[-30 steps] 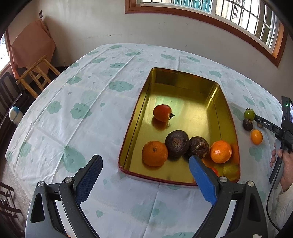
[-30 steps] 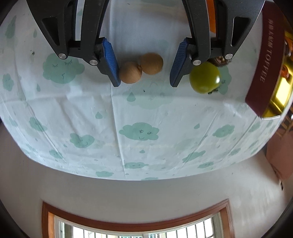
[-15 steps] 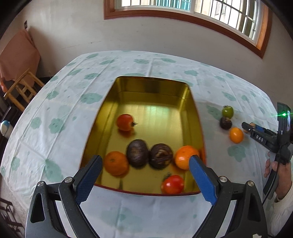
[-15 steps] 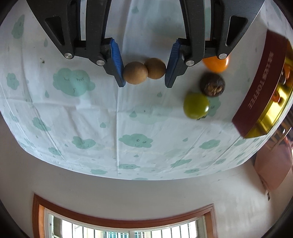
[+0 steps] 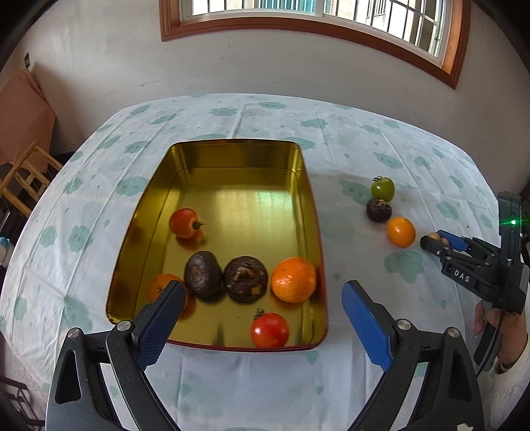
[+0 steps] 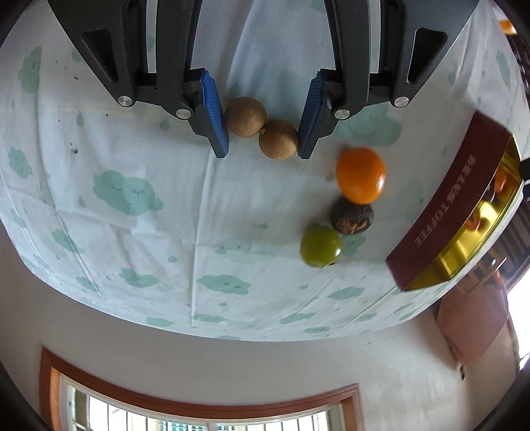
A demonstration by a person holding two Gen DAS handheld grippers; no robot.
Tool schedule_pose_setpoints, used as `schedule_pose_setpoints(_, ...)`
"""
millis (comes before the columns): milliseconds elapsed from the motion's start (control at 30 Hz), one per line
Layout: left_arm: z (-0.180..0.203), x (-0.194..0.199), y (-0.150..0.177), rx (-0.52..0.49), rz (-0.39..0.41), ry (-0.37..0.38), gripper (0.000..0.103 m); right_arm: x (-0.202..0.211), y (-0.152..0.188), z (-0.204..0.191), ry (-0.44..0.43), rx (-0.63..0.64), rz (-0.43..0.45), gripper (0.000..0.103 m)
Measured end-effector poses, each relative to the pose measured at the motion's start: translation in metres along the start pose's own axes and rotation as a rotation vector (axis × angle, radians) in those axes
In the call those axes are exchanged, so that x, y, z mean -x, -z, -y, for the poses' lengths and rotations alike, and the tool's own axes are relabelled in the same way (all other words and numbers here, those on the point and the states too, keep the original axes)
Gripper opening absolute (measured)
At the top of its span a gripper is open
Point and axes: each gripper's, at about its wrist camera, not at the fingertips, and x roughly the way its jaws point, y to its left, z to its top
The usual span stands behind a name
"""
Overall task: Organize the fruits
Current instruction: 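Move the right tool to the two small brown fruits and grasp them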
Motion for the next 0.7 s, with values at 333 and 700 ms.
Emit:
schedule_pose_setpoints(333, 0.026, -0.002, 0.002, -0.051, -0.012, 0.023, 0.094, 0.005, 0.011, -0.013, -0.001, 0.108, 0.001, 0.044)
schedule_pose_setpoints(700, 0.046, -0.004, 0.005, -0.090, -0.021, 0.034, 0.094, 0.013, 0.020, -0.018, -0.082, 0.145, 0.009, 0.038)
